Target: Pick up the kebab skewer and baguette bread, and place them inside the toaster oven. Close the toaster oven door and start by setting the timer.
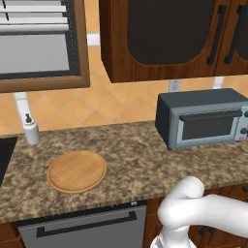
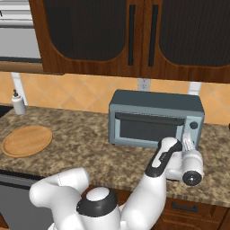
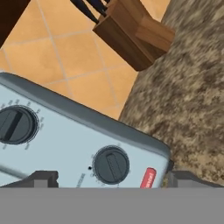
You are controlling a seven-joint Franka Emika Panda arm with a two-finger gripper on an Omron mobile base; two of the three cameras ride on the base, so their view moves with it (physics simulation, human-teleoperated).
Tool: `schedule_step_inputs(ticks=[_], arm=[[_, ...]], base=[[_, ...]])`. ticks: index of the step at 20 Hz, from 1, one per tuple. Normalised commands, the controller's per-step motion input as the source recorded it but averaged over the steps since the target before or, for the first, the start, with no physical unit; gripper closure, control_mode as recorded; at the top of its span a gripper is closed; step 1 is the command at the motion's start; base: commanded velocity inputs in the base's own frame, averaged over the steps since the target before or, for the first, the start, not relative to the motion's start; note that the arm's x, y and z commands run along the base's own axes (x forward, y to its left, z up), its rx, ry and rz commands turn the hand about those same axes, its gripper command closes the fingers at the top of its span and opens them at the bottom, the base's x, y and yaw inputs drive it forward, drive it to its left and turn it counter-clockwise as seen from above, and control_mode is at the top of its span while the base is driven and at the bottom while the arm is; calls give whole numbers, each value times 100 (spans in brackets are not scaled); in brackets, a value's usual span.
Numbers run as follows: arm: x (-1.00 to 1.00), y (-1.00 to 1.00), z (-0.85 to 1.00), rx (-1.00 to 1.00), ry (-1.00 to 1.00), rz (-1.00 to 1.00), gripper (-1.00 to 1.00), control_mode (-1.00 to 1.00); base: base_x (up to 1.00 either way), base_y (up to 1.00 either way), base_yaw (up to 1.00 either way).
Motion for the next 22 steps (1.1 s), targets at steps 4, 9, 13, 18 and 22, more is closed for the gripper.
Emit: schedule_step_inputs(ticks=[4,9,13,18,22], arm=[[0,10,1,0,7,5,-100,-100],[1,21,9,0,3,6,-100,-100],[3,3,2,2,0,7,-100,-100],[21,0,0,1,0,6,-100,-100],[23,0,0,0,0,5,-100,-100]], base=[[0,0,0],[0,0,0],[0,0,0],[0,0,0],[0,0,0]])
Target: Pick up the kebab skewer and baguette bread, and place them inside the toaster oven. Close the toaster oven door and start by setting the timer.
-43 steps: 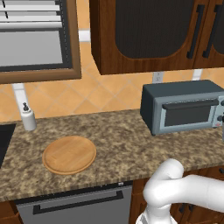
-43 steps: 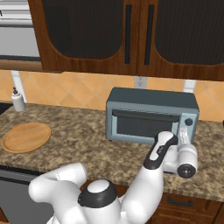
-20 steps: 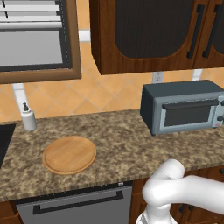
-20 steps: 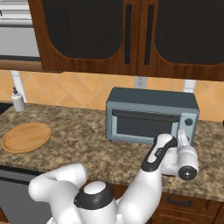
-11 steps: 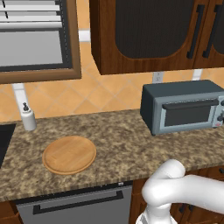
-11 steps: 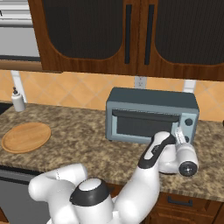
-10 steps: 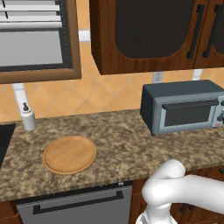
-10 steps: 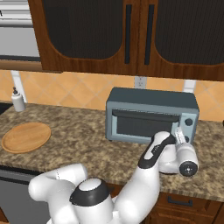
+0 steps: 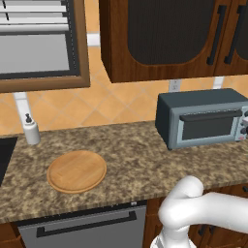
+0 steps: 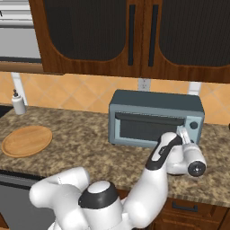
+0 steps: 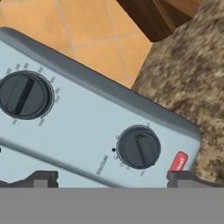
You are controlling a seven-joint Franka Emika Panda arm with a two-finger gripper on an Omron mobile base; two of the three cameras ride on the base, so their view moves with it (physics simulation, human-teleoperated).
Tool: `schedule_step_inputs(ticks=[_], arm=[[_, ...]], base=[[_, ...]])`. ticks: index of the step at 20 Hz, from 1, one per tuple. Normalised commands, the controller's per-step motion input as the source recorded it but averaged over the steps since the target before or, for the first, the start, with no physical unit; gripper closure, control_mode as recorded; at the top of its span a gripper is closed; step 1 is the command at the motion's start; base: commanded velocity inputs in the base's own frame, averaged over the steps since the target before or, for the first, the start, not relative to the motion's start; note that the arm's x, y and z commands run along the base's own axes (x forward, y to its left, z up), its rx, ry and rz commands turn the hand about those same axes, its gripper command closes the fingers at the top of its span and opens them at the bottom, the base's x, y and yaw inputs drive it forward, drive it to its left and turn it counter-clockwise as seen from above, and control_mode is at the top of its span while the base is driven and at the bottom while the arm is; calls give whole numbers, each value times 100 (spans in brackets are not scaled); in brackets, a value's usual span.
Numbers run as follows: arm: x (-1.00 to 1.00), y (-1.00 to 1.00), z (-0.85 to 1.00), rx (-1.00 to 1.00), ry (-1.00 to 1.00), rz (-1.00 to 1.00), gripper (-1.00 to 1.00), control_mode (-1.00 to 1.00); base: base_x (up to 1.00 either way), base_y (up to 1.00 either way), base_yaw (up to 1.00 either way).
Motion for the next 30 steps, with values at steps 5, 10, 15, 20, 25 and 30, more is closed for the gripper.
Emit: schedule_step_inputs(ticks=[5,10,15,20,25,30], arm=[[4,-2,-3,0,0,3,-100,-100],[0,-12,-18,0,0,2,-100,-100],[10,-4,-12,0,0,1,-100,-100],[7,-1,0,0,0,0,-100,-100],[1,-17,0,0,0,0,-100,-100],[1,-9,0,0,0,0,-100,-100]], base=[[0,0,0],[0,0,0],[0,0,0],[0,0,0],[0,0,0],[0,0,0]])
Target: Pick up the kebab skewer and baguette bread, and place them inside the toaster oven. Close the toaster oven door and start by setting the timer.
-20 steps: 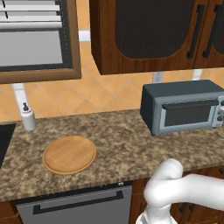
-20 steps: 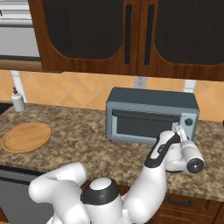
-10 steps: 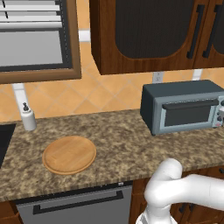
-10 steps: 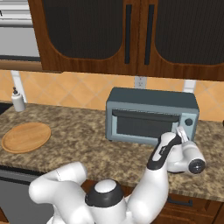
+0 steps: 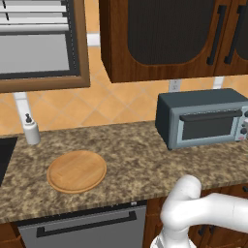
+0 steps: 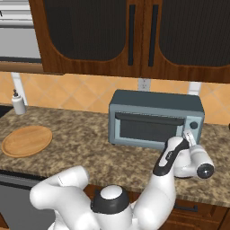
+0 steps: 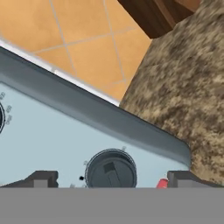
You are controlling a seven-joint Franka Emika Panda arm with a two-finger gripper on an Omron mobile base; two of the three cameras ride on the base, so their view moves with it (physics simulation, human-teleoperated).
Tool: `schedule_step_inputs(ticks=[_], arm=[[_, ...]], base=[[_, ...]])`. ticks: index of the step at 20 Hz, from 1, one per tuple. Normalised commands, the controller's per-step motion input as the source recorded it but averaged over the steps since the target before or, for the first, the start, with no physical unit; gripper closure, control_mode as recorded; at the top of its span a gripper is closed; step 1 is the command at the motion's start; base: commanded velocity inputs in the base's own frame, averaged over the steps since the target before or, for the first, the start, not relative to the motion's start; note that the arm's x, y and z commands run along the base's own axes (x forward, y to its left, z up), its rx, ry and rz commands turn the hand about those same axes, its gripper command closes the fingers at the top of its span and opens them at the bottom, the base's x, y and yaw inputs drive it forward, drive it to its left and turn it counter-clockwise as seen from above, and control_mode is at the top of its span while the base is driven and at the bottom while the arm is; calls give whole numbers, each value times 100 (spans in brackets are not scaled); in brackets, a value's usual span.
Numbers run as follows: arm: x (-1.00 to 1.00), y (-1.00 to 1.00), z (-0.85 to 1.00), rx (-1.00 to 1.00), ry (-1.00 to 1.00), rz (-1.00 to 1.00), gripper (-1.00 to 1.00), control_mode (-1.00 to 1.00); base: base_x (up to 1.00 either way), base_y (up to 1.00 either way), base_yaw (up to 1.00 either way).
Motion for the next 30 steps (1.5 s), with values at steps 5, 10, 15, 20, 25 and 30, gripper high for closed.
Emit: schedule_step_inputs(ticks=[5,10,15,20,25,30], arm=[[7,0,-5,0,0,0,-100,-100],[6,0,-10,0,0,0,-100,-100],[32,0,-6,0,0,0,100,-100],[53,0,-4,0,0,0,100,-100],[16,11,-4,0,0,0,100,-100],[7,33,0,0,0,-1,100,-100]], base=[[0,0,0],[0,0,0],[0,0,0],[0,0,0],[0,0,0],[0,0,0]])
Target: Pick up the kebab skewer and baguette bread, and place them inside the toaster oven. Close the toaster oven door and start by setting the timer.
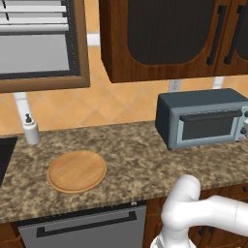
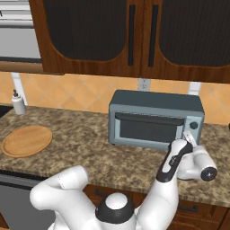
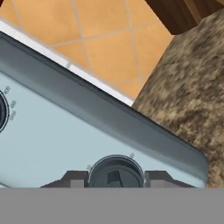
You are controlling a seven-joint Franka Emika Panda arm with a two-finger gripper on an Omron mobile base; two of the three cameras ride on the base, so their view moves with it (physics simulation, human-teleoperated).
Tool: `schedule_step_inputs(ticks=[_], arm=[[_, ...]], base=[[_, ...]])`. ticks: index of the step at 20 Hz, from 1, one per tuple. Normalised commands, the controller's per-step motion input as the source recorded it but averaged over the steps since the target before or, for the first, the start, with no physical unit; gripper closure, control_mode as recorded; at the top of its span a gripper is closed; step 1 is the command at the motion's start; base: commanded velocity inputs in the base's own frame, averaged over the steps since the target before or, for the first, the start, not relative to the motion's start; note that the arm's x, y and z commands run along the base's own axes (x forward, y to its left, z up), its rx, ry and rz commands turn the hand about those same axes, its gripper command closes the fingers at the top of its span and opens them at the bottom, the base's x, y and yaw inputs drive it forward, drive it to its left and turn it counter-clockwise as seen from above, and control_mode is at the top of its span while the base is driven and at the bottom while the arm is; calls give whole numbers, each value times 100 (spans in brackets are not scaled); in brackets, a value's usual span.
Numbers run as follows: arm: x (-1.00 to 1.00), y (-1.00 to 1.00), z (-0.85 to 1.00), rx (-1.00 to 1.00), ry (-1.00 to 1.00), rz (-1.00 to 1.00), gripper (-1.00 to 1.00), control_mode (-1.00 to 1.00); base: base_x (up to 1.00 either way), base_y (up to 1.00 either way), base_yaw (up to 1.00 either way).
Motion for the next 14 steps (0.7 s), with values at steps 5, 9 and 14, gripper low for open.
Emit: schedule_step_inputs(ticks=[5,9,14], arm=[[12,47,0,0,0,-7,100,-100],[18,54,-1,0,0,-9,100,-100],[17,30,0,2,0,-6,100,-100]], base=[[0,0,0],[0,0,0],[0,0,0]])
